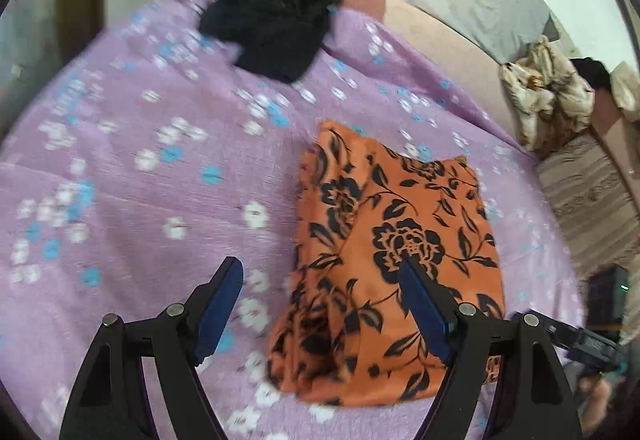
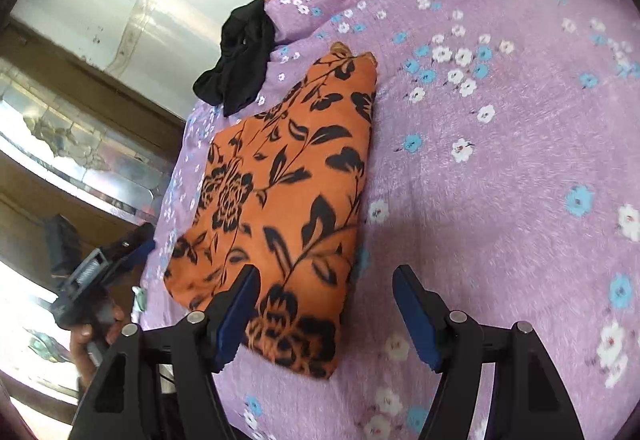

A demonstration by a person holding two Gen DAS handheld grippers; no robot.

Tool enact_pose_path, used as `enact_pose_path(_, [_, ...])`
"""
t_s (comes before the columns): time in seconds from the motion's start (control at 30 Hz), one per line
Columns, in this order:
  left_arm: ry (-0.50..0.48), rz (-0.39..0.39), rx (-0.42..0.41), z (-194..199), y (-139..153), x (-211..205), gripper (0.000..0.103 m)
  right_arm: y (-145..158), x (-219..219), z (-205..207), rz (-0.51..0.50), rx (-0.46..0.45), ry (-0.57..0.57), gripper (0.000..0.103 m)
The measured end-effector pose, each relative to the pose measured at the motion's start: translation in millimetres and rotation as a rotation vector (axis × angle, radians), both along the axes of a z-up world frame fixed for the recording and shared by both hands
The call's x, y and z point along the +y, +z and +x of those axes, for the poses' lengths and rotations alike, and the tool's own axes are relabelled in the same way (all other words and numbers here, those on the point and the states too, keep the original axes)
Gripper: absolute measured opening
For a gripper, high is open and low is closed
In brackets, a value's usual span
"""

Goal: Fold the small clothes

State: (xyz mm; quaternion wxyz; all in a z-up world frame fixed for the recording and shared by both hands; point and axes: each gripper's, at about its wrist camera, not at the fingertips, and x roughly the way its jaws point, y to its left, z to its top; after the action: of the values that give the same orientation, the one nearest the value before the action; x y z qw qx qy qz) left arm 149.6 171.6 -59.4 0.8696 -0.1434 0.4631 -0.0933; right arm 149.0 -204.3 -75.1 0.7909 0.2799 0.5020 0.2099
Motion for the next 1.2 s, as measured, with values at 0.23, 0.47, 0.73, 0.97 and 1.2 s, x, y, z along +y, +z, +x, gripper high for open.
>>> enact_pose_path(0.23, [-0.151,-0.072,0.094,40.2,-36.4,-7.0,0.081,-23.0,13.8,46.8,0.077,0.068,0.014,0.072])
enact_pose_path(0.47, [-0.155,-0.162,0.159,62.6,-67.8,-8.9,0.081,-42.0,32.7,77.0,0.079,0.087,0.021,0.064])
enact_pose_path(0.73, [-0.152,-0.296,0.163,55.8,-63.6,-15.6,0.028,-7.4,44.8,80.5,0.017,0.019,0.119,0.032])
enact_pose_path(0.97, [-0.152,-0.268,0.02,23.9,-0.8,-62.8,0.028,64.0,16.9,72.0,-0.021,-0.146,0.205,0.031])
enact_pose_path(1.2, [-0.178,-0.26,-0.001,35.1,11.0,-120.8,0.028,66.1,-54.3,78.8,-0.021,-0.16,0.169,0.031])
